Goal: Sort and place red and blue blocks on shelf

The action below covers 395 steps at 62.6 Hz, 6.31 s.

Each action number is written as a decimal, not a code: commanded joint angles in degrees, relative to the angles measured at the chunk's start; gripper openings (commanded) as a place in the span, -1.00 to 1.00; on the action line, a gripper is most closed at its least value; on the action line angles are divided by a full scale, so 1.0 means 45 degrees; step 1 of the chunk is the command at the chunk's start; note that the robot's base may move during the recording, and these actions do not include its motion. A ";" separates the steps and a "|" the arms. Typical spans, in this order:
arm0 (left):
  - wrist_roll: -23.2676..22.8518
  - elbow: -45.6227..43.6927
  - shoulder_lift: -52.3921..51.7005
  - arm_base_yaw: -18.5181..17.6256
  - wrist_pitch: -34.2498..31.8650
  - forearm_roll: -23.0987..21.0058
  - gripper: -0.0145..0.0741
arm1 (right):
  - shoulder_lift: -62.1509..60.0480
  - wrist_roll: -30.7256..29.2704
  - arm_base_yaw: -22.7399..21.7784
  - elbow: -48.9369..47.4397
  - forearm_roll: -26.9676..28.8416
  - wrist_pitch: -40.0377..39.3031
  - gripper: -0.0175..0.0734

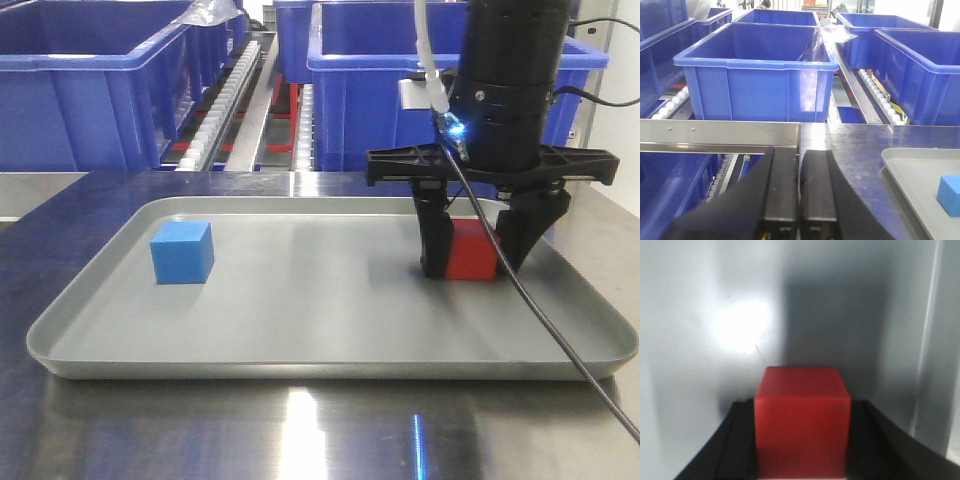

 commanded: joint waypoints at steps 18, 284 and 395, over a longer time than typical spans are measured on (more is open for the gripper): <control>0.0007 0.0326 -0.0199 -0.0008 -0.1067 -0.0070 -0.39 | -0.1388 -0.0041 -0.0106 -0.0267 -0.0082 -0.0330 -0.50; -0.2133 -1.0936 1.3525 -0.2283 0.6355 0.0126 -0.26 | -1.8667 -0.6597 -0.6482 1.2522 -0.0265 -1.2281 -0.51; -0.7361 -1.9666 2.3308 -0.6875 1.3823 0.0768 0.65 | -1.8667 -0.6597 -0.6482 1.2522 -0.0265 -1.2281 -0.51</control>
